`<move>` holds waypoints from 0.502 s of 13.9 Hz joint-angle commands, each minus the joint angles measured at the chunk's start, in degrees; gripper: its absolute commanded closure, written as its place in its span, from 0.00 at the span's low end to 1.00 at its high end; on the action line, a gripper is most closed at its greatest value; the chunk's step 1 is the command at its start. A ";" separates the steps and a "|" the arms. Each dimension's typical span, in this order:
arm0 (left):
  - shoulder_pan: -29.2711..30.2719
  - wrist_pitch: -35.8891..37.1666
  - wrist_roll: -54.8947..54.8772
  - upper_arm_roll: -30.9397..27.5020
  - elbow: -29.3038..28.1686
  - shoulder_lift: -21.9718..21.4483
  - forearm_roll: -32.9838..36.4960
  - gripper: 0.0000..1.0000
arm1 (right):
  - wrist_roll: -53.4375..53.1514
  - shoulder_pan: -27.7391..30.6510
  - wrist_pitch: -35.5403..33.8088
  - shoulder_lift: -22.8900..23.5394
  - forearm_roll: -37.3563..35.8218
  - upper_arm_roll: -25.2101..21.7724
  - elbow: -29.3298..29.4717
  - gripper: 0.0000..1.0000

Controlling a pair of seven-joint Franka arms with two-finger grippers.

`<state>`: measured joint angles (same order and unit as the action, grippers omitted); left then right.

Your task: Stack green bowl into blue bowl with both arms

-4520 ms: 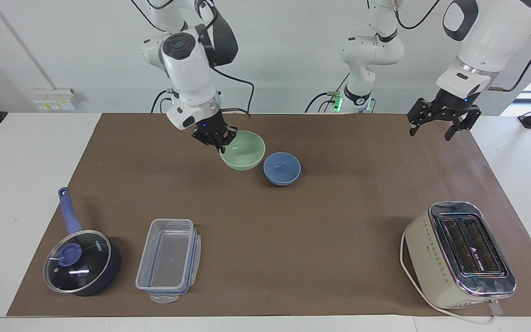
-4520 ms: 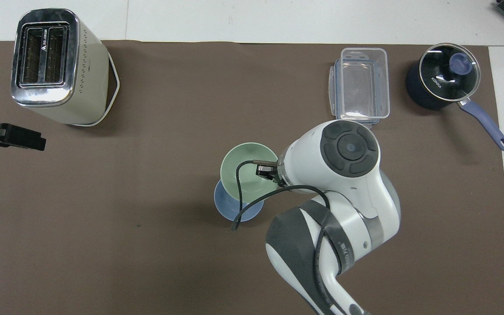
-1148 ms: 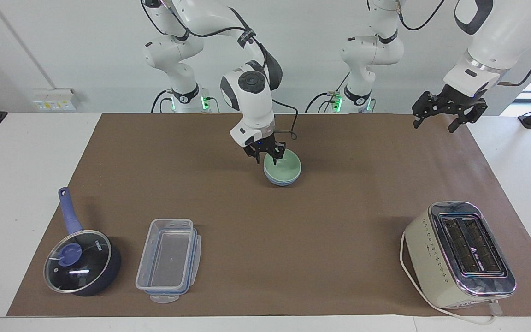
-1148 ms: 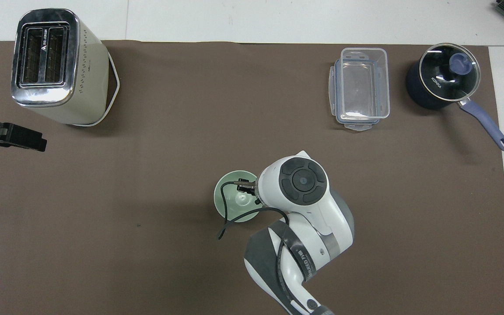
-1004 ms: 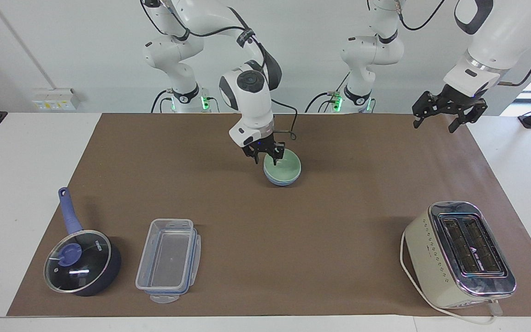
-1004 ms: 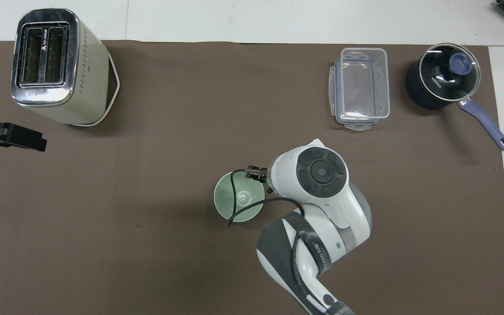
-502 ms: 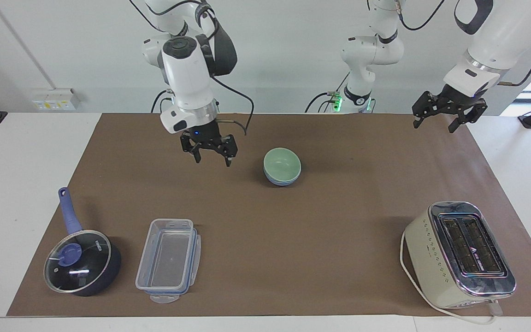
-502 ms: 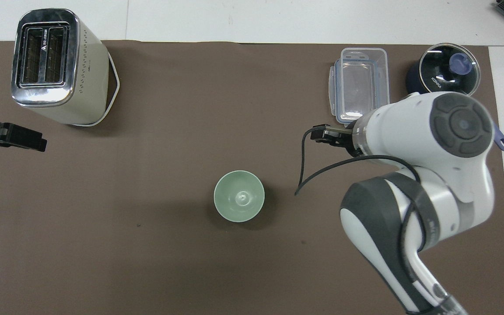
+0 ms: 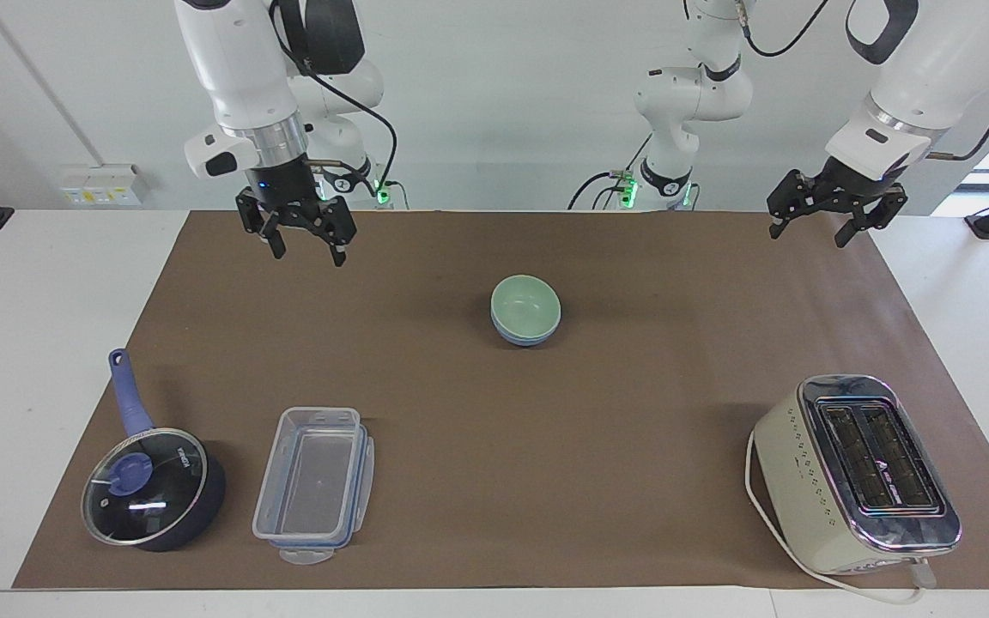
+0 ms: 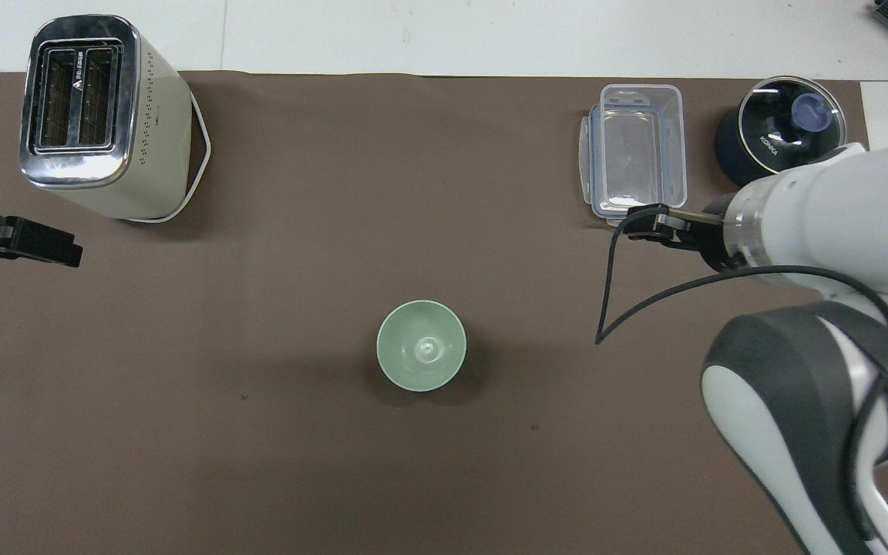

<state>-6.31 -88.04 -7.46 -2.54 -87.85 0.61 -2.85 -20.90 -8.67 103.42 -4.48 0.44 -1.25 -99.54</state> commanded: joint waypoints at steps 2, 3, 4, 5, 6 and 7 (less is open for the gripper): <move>0.42 0.59 -0.36 0.52 1.02 0.18 1.10 0.00 | 5.50 4.70 -7.15 0.70 0.08 0.64 5.57 0.00; 0.42 0.59 -0.45 0.52 1.02 0.18 1.10 0.00 | 6.74 5.93 -9.35 0.70 0.17 0.64 7.24 0.00; 0.42 0.59 -0.45 0.52 1.10 0.27 1.18 0.00 | 7.88 6.98 -11.03 0.70 0.17 0.64 8.21 0.00; 0.33 0.59 -0.45 0.52 1.10 0.27 1.10 0.00 | 9.20 7.95 -11.83 0.70 0.09 0.64 8.22 0.00; 0.33 0.50 -0.45 0.52 1.10 0.27 1.18 0.00 | 9.82 9.27 -11.84 0.00 0.17 0.46 7.44 0.00; 0.33 0.50 -0.45 0.52 1.10 0.27 1.18 0.00 | 9.91 9.98 -11.75 -0.87 0.17 0.46 6.13 0.00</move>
<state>-6.31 -88.06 -7.46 -2.41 -87.84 0.61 -2.85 -12.88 -0.89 92.47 -4.62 0.44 -1.34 -92.66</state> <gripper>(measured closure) 0.000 0.000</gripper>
